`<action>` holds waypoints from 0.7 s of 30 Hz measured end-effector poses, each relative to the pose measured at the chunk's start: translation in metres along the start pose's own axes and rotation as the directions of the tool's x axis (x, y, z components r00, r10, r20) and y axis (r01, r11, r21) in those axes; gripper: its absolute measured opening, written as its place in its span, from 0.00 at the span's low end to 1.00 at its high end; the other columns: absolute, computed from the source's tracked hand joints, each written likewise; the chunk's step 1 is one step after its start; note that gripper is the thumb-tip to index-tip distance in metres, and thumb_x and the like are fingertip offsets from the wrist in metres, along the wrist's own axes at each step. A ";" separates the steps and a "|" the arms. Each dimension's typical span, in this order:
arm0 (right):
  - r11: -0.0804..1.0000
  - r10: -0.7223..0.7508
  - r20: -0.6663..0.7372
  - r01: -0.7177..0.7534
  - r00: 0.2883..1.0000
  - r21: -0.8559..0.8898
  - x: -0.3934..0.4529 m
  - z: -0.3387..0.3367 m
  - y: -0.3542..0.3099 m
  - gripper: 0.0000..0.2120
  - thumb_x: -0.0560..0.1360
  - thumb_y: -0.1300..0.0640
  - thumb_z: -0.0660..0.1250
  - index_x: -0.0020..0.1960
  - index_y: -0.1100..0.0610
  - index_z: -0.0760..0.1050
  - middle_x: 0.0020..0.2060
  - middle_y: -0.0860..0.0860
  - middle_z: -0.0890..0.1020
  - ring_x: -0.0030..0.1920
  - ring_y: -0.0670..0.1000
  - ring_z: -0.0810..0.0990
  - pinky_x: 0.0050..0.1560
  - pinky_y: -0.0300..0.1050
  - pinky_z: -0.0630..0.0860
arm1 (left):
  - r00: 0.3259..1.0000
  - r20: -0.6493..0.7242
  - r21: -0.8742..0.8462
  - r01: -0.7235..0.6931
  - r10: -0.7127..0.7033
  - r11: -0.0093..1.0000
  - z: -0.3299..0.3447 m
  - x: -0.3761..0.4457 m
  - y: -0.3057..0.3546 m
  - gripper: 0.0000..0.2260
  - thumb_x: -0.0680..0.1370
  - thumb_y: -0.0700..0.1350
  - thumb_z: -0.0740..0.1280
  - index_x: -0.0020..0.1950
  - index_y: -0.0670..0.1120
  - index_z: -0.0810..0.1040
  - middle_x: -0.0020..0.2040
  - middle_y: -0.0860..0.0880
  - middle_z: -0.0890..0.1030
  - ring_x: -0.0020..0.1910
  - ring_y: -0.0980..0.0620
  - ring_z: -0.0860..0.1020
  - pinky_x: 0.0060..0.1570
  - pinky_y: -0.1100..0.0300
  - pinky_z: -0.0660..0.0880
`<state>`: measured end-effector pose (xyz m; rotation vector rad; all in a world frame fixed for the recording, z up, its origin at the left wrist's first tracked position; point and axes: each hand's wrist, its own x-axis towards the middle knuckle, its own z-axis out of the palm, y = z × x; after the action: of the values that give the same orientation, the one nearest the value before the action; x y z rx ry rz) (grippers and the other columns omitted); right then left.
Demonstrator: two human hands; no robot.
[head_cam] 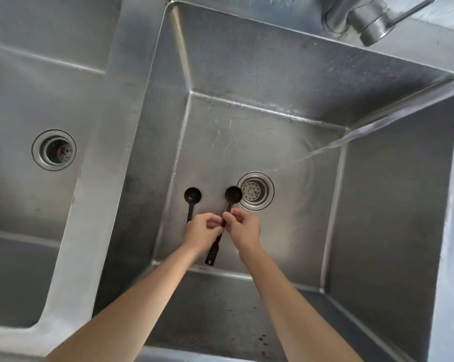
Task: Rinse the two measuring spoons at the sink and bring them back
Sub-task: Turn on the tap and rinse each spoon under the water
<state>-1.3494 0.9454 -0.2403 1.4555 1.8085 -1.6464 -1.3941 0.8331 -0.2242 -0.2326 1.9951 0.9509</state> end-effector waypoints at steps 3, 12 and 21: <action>0.995 0.023 -0.002 -0.022 1.000 0.100 -0.011 -0.021 -0.018 0.13 0.77 0.64 0.74 0.38 0.51 0.79 0.32 0.48 0.81 0.40 0.52 0.80 0.53 0.59 0.83 | 0.996 0.075 -0.094 -0.030 0.037 0.995 -0.009 -0.020 0.013 0.10 0.73 0.38 0.74 0.54 0.45 0.85 0.48 0.48 0.87 0.50 0.52 0.84 0.56 0.53 0.80; 0.898 0.055 -0.047 -0.028 0.997 0.439 -0.052 -0.078 -0.077 0.06 0.76 0.63 0.76 0.41 0.55 0.84 0.37 0.54 0.84 0.38 0.49 0.82 0.46 0.40 0.83 | 0.950 0.296 -0.416 0.030 0.104 0.909 -0.038 -0.095 0.054 0.08 0.75 0.39 0.74 0.54 0.46 0.85 0.49 0.43 0.87 0.46 0.52 0.85 0.49 0.57 0.83; 0.727 0.042 -0.036 -0.006 0.998 0.686 -0.083 -0.125 -0.132 0.24 0.76 0.67 0.75 0.66 0.51 0.72 0.45 0.59 0.86 0.42 0.51 0.88 0.42 0.38 0.85 | 0.995 0.095 -0.717 0.062 0.009 0.695 -0.038 -0.125 0.106 0.06 0.73 0.36 0.75 0.48 0.42 0.88 0.47 0.38 0.87 0.49 0.44 0.86 0.47 0.61 0.82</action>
<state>-1.3693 1.0372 -0.0641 1.7832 1.2070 -2.4444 -1.3969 0.8560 -0.0580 -0.6378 1.4292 1.6706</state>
